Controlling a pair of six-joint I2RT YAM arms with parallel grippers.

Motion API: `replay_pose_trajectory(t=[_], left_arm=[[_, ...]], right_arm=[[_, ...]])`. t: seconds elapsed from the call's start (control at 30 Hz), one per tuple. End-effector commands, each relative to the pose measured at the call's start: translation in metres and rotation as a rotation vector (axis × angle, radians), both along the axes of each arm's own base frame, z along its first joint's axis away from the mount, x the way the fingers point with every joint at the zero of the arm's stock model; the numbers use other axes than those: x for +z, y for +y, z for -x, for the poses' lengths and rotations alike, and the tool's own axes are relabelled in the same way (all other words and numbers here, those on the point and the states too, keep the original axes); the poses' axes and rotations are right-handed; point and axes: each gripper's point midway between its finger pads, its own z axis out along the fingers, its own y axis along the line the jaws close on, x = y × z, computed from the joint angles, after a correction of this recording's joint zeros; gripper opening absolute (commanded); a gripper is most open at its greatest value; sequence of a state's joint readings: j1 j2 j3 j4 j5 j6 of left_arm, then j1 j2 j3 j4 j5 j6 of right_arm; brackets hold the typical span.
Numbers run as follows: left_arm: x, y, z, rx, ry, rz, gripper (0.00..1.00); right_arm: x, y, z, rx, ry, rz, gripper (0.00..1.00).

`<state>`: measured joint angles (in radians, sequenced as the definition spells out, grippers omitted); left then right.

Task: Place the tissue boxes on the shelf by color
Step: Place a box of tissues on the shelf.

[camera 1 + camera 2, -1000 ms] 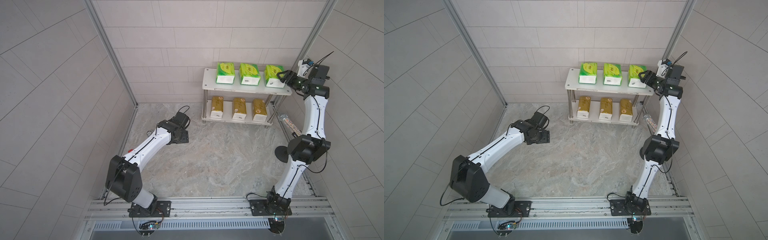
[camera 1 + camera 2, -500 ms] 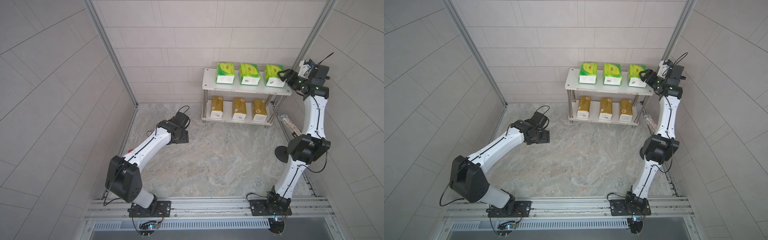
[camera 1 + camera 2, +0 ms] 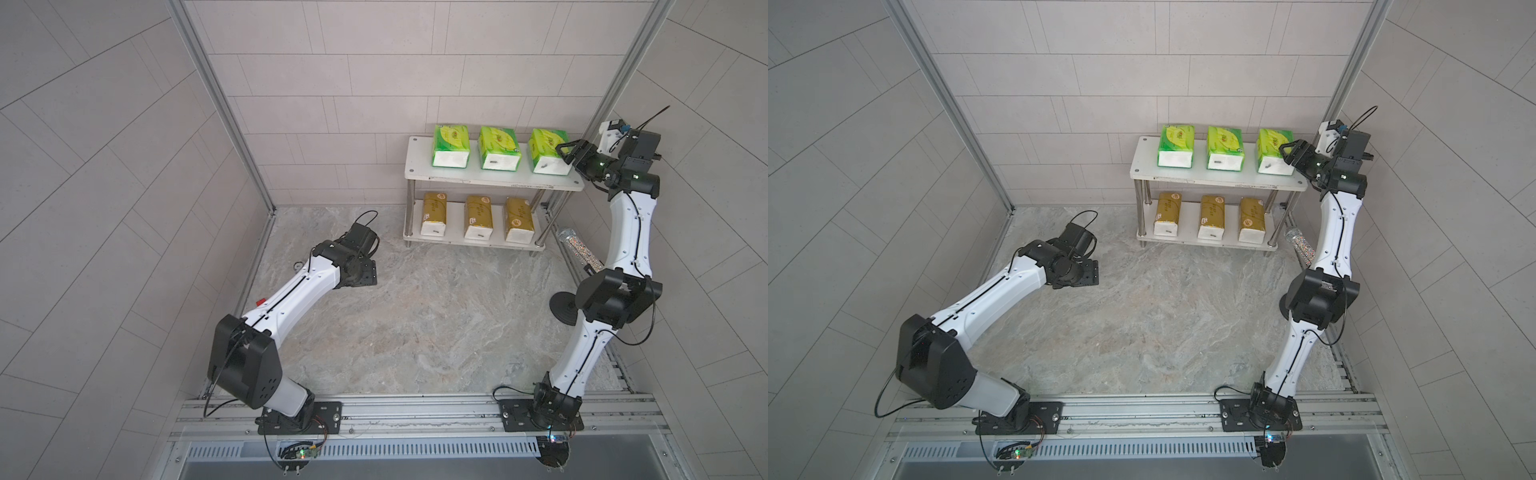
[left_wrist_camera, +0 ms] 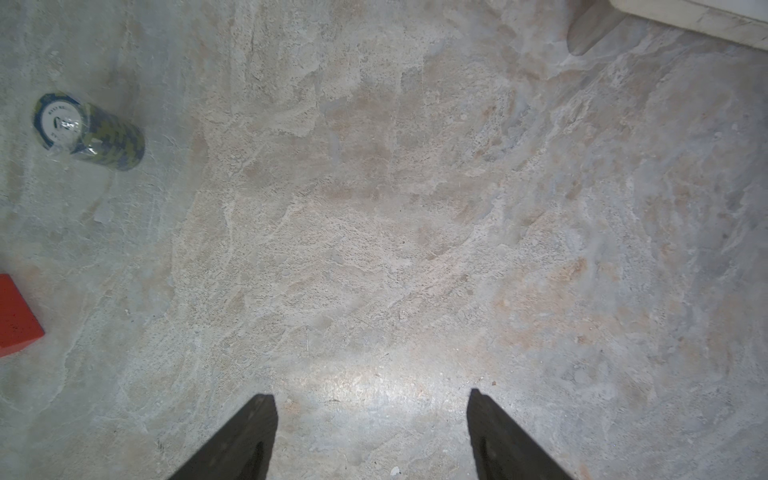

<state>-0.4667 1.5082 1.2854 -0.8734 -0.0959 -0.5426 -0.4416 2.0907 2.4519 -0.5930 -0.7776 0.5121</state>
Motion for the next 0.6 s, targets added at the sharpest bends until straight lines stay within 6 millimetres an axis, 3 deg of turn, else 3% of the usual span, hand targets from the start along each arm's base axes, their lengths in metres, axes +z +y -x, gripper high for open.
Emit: replay_pose_trajectory(t=[0.0, 0.37, 0.57], left_arm=[[0.004, 0.005, 0.006, 0.006, -0.002, -0.001, 0.80], [0.004, 0.007, 0.008, 0.007, -0.005, -0.002, 0.80], [0.005, 0.006, 0.006, 0.007, -0.006, -0.001, 0.80]], right_arm=[[0.000, 0.003, 0.011, 0.009, 0.023, 0.013, 0.75], [0.004, -0.001, 0.013, -0.019, 0.016, 0.012, 0.79], [0.023, -0.002, 0.014, -0.040, -0.035, -0.012, 0.84]])
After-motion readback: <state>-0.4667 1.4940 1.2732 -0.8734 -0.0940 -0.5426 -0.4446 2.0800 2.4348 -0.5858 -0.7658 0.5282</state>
